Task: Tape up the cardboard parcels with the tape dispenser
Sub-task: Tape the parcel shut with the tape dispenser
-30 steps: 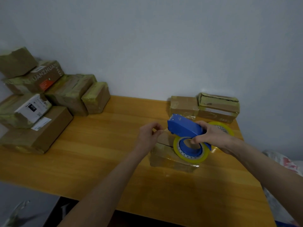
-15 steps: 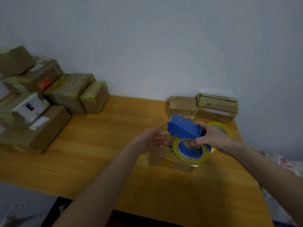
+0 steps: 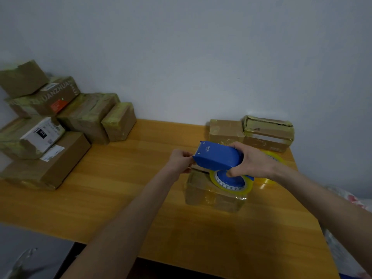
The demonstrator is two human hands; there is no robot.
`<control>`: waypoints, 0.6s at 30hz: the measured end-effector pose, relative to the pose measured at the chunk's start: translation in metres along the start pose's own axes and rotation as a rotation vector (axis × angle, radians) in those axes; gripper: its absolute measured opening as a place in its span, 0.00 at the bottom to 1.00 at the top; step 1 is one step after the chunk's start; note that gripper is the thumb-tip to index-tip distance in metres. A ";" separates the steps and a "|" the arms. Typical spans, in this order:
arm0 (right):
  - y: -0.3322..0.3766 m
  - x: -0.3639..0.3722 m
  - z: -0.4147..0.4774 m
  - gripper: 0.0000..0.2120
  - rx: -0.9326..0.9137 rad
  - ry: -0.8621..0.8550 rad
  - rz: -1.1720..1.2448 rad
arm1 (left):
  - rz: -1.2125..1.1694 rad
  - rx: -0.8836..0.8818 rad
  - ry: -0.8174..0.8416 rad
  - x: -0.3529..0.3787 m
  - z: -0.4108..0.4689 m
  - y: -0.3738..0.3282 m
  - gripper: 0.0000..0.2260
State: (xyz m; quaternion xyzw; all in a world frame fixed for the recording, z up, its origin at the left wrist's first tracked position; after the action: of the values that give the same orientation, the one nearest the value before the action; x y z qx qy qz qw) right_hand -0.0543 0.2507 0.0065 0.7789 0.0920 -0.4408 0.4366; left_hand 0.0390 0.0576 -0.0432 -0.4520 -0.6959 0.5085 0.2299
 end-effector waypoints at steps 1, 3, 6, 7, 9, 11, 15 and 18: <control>0.002 -0.001 0.001 0.28 -0.016 -0.016 -0.053 | 0.016 0.019 -0.011 0.001 0.000 0.000 0.06; 0.007 -0.004 0.004 0.29 -0.043 -0.042 -0.139 | 0.027 0.047 -0.028 0.001 -0.001 0.001 0.06; 0.010 -0.006 0.007 0.29 -0.064 -0.044 -0.204 | 0.015 0.075 -0.058 0.001 -0.001 0.003 0.06; 0.011 -0.008 0.008 0.29 -0.065 -0.043 -0.209 | 0.012 0.082 -0.067 0.002 0.000 0.004 0.07; 0.014 -0.010 0.008 0.29 -0.068 -0.033 -0.222 | -0.015 0.091 -0.081 0.003 -0.002 0.007 0.09; 0.018 -0.014 0.007 0.28 -0.065 -0.039 -0.224 | -0.032 0.119 -0.086 0.005 -0.003 0.004 0.09; 0.024 -0.024 0.003 0.27 -0.086 -0.094 -0.193 | -0.056 0.183 -0.099 0.006 -0.003 -0.005 0.08; 0.020 -0.021 0.001 0.29 -0.091 -0.085 -0.220 | -0.048 0.179 -0.104 0.006 -0.001 -0.002 0.09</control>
State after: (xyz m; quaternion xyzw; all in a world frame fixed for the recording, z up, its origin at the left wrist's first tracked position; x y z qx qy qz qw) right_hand -0.0571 0.2428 0.0339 0.7241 0.1782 -0.5140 0.4240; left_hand 0.0358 0.0635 -0.0413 -0.3859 -0.6693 0.5857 0.2451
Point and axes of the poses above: each hand's wrist, its own z-axis towards the middle knuckle, its own x-axis out of the palm, y = z × x, the point moved 2 cm from there along z, towards the middle knuckle, and after that the axes turned 8 degrees about -z, right-handed, at the moved point
